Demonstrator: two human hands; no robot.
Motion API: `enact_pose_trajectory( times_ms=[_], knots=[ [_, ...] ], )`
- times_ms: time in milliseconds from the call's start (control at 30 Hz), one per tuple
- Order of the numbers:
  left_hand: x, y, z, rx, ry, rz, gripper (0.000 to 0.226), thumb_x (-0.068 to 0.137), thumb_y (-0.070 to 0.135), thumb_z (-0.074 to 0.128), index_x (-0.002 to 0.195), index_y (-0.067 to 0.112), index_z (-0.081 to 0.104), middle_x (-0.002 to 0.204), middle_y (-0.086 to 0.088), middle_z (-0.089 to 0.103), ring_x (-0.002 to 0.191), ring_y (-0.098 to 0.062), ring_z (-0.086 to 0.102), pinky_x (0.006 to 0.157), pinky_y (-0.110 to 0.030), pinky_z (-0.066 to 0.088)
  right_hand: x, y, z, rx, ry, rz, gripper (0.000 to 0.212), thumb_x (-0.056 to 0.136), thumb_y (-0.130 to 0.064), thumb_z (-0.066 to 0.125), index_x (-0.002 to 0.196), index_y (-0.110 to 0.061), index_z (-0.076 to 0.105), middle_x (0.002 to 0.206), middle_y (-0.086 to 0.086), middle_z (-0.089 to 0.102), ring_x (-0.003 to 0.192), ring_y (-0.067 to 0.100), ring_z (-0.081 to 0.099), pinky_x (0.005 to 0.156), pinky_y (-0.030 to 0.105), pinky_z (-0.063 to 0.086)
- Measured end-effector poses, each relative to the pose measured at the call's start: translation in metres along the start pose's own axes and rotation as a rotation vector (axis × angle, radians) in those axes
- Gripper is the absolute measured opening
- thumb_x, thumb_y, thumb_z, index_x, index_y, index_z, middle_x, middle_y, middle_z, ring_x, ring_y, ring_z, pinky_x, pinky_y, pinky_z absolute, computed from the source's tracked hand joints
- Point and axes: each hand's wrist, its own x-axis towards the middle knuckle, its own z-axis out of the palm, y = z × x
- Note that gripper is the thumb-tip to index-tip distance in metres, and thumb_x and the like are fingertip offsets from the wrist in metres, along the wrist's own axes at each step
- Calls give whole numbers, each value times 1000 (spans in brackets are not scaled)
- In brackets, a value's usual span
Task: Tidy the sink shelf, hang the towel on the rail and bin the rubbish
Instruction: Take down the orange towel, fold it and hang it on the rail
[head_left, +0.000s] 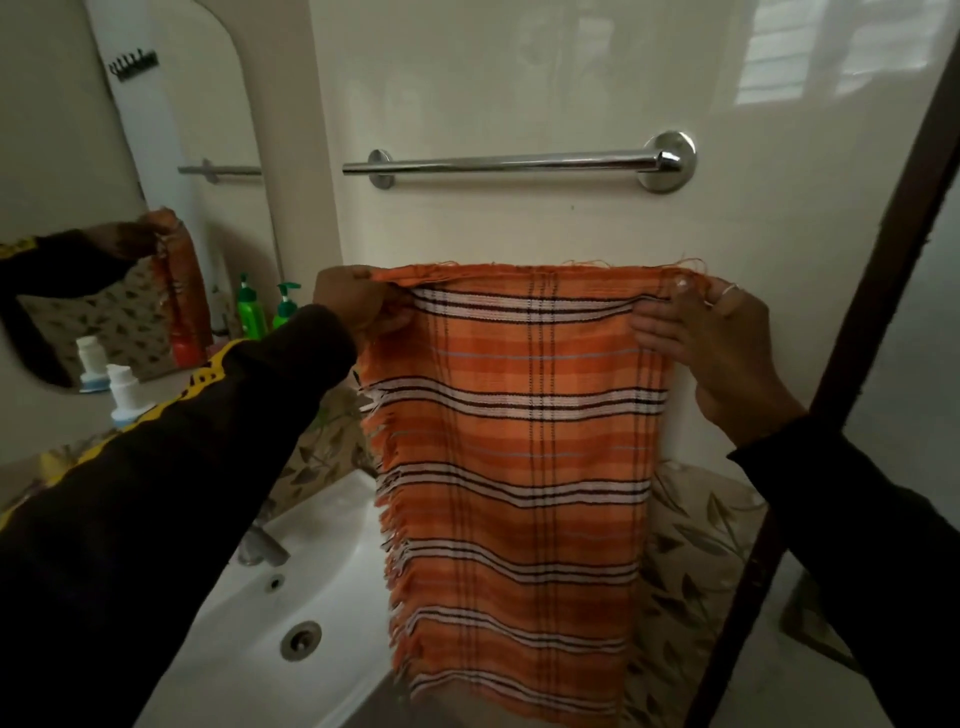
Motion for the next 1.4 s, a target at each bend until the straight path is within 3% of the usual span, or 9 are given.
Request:
enact_pose_trajectory(
  times_ms=[200,467,600,700,833,1100,1200,1300,1400],
  knots=[
    [28,0,12,-165,11,32,20,91,-7,57,81,6,68,80,-13,70,68,-23,69,55,-25,57,18,4,13,24,-8,-66,22,106,-27,50,115,-13,64,103,6,75,94,18,76,81,30,62],
    [57,30,17,-285,-62,234,39,91,-2,44,78,18,74,79,-11,72,72,-27,70,68,-37,59,41,-10,34,-222,5,-355,27,95,-37,64,120,-25,63,108,-7,76,102,9,72,90,36,60],
    [78,52,23,-368,-42,333,21,89,1,53,93,11,71,92,-17,72,78,-29,71,70,-36,57,53,-22,51,-292,-125,-406,53,94,-20,68,142,-17,48,129,-11,66,118,-1,63,95,20,53],
    [103,65,25,-397,-6,368,30,84,-3,59,113,3,67,106,-23,70,90,-35,71,75,-40,60,61,-31,65,-401,-160,-440,63,93,-12,68,149,-12,39,139,-3,60,126,5,58,105,29,50],
    [129,80,20,-428,9,428,31,79,-2,67,109,5,68,106,-19,71,95,-35,70,81,-50,59,68,-43,89,-451,-183,-493,72,89,-1,66,152,-8,31,146,4,53,135,8,52,113,35,44],
    [169,112,13,-435,-75,530,26,73,8,72,98,17,70,102,-9,73,96,-28,71,82,-46,60,93,-71,123,-538,-108,-552,75,88,2,60,154,-4,24,137,-10,52,123,-11,54,100,14,46],
    [183,122,18,-424,-110,551,25,75,11,73,98,18,70,104,-9,73,97,-27,70,83,-45,59,104,-81,131,-686,-50,-577,77,89,-2,59,156,-5,20,144,-2,51,124,-1,53,108,21,45],
    [196,128,26,-404,-125,575,26,75,15,74,100,19,69,103,-6,73,96,-23,70,83,-42,60,114,-87,135,-927,44,-666,80,90,-8,62,157,-4,19,153,12,43,129,12,46,104,5,34],
    [206,132,35,-366,-137,622,25,77,20,75,100,22,68,102,-2,73,95,-19,70,83,-39,60,126,-91,133,-1103,28,-690,85,89,-9,64,158,-3,14,160,15,32,143,27,38,113,20,32]
  ],
)
